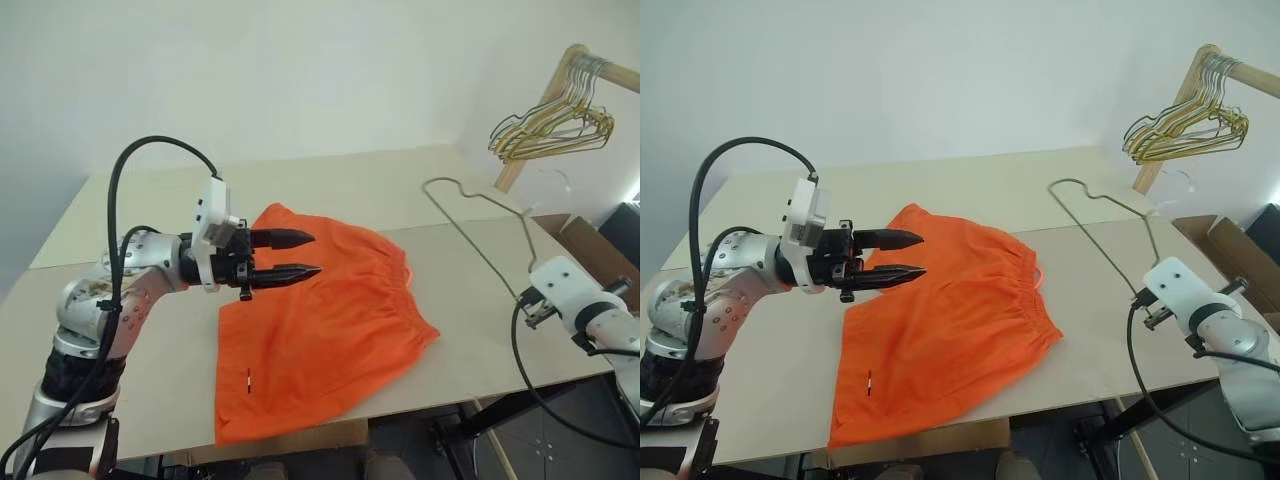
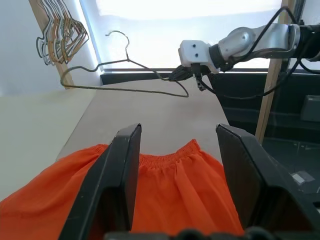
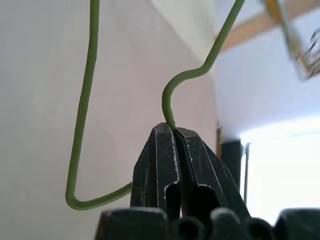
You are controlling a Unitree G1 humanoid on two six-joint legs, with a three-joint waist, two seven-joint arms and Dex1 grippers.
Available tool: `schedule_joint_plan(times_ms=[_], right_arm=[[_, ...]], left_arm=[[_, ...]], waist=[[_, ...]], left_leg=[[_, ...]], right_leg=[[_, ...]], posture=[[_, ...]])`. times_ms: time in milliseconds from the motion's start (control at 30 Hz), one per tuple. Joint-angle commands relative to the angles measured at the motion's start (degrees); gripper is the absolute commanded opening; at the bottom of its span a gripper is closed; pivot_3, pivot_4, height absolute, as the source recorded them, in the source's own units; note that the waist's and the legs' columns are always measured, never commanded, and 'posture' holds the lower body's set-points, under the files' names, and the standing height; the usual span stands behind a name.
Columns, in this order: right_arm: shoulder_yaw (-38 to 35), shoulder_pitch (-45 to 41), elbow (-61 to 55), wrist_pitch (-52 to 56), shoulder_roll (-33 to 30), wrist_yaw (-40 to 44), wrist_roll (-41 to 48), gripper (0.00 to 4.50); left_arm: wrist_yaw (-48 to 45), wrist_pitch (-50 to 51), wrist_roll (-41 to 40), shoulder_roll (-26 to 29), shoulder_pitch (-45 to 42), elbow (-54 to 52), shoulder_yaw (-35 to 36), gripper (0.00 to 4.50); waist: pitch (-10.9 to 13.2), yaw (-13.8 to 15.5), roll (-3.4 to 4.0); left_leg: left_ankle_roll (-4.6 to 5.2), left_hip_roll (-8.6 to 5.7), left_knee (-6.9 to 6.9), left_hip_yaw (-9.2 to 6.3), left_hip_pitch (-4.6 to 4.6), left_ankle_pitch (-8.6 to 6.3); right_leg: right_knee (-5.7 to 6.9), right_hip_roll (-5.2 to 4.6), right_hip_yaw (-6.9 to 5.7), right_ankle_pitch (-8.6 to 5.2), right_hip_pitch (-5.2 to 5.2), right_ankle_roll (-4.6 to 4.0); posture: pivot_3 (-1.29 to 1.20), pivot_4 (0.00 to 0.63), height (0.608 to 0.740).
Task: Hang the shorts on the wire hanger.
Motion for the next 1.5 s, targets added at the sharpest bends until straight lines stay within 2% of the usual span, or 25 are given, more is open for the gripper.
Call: schedule_joint_plan(times_ms=[33, 200, 400, 700, 800, 967, 1133, 1333, 1433, 1500], right_arm=[[-0.12, -2.37, 1.77, -19.72, -3.44, -5.65, -10.73, 0.04], [3.21, -8.1, 8.53, -39.77, -6.61, -13.25, -23.46, 0.04], [5.97, -15.62, 12.15, -49.56, -5.23, -15.2, -29.19, 0.04], [7.75, -22.38, 15.64, -53.37, -2.55, -14.94, -33.0, 0.04], [7.61, -23.56, 15.56, -53.56, -1.68, -14.47, -33.36, 0.04], [7.06, -24.55, 15.15, -53.56, -0.96, -13.93, -33.52, 0.04], [6.53, -25.29, 14.91, -53.43, -0.64, -13.36, -33.25, 0.04], [6.43, -25.01, 14.93, -53.18, -0.46, -13.18, -33.24, 0.04], [6.28, -24.7, 14.79, -53.02, -0.34, -13.1, -33.26, 0.0], [6.09, -24.32, 14.67, -52.82, -0.26, -13.07, -33.31, 0.0]], left_arm=[[0.43, -1.75, 1.99, -0.52, -4.14, 3.22, 0.68, 2.58], [2.32, -2.1, 6.2, -1.92, -9.23, 9.08, -0.64, 2.58], [-0.16, -2.24, 10.06, -2.67, -12.7, 13.16, -4.26, 2.58], [-8.09, -0.98, 11.24, -2.86, -13.01, 14.23, -9.02, 2.58], [-9.23, -2.95, 14.83, -2.28, -12.58, 14.89, -11.65, 2.58], [-6.07, -3.18, 21.46, -3.14, -12.24, 15.33, -15.71, 2.58], [-4.52, -1.92, 23.05, -5.02, -12.7, 16.05, -15.99, 2.58], [-6.38, -3.67, 18.37, -7.42, -12.19, 16.52, -10.88, 2.58], [-9.88, -1.02, 11.92, -7.1, -11.62, 15.34, -6.7, 3.14], [-10.55, -0.47, 9.92, -6.43, -11.19, 15.19, -4.67, 3.75]], waist=[[-0.01, -0.31, 0.01], [-0.05, -0.71, 0.0], [-0.06, -0.79, -0.02], [-0.07, -1.99, -0.03], [-0.07, -2.38, -0.02], [-0.08, -3.12, -0.02], [-0.09, -3.56, -0.02], [-0.09, -3.67, -0.02], [-0.1, -3.93, 0.0], [-0.11, -4.04, 0.0]], left_leg=[[-0.01, -0.02, 0.0, 0.02, 0.0, 0.0], [-0.09, -0.01, -0.01, 0.01, -0.03, 0.05], [-0.21, -0.02, -0.01, -0.01, -0.06, 0.12], [-0.21, -0.01, -0.01, -0.03, -0.06, 0.12], [-0.2, -0.01, -0.01, -0.03, -0.05, 0.12], [-0.2, 0.0, -0.01, -0.03, -0.03, 0.12], [-0.19, 0.0, -0.01, -0.03, -0.04, 0.11], [-0.19, 0.01, 0.0, -0.04, -0.03, 0.12], [-0.2, 0.03, 0.0, -0.03, -0.03, 0.12], [-0.2, 0.04, 0.0, -0.03, -0.02, 0.12]], right_leg=[[0.0, -0.01, 0.02, 0.01, 0.0, 0.0], [-0.02, 0.03, 0.02, 0.01, -0.08, -0.04], [-0.01, 0.01, 0.05, 0.03, -0.1, -0.06], [0.02, 0.0, 0.06, 0.03, -0.1, -0.06], [0.04, 0.01, 0.08, 0.03, -0.09, -0.07], [0.07, 0.02, 0.1, 0.04, -0.09, -0.07], [0.06, 0.0, 0.11, 0.04, -0.09, -0.06], [0.1, 0.01, 0.11, 0.04, -0.09, -0.07], [0.11, 0.01, 0.12, 0.04, -0.11, -0.07], [0.13, 0.01, 0.13, 0.04, -0.11, -0.07]], posture=[[-0.11, 0.019, 0.74], [-0.12, 0.0, 0.74], [-0.13, 0.0, 0.74], [-0.13, 0.0, 0.74], [-0.13, 0.0, 0.74], [-0.13, 0.0, 0.74], [-0.14, 0.0, 0.74], [-0.15, 0.0, 0.74], [-0.15, 0.0, 0.74], [-0.15, 0.0, 0.74]])
